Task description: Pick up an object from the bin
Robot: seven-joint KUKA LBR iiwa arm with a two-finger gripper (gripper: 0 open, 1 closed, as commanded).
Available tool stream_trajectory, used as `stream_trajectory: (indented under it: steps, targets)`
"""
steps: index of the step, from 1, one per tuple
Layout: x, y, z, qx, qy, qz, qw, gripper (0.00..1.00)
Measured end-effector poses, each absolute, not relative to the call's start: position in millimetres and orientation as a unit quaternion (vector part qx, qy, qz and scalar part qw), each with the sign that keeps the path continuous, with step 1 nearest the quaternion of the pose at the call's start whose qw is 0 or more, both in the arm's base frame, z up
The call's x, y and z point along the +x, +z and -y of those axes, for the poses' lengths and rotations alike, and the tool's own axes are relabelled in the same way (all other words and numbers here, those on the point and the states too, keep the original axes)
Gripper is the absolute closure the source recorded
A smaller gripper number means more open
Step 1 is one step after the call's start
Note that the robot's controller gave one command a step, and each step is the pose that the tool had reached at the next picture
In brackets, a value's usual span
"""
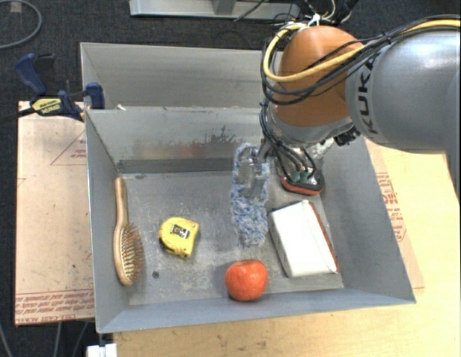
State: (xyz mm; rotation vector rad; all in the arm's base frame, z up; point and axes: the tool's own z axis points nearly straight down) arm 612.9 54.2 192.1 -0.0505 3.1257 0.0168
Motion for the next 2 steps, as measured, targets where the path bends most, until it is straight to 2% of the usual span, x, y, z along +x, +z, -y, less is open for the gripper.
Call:
stream_trajectory:
  steps: [2]
  targets:
    - [612.9, 192.1, -54.0, -0.016, 0.005, -1.000, 0.008, 1.00]
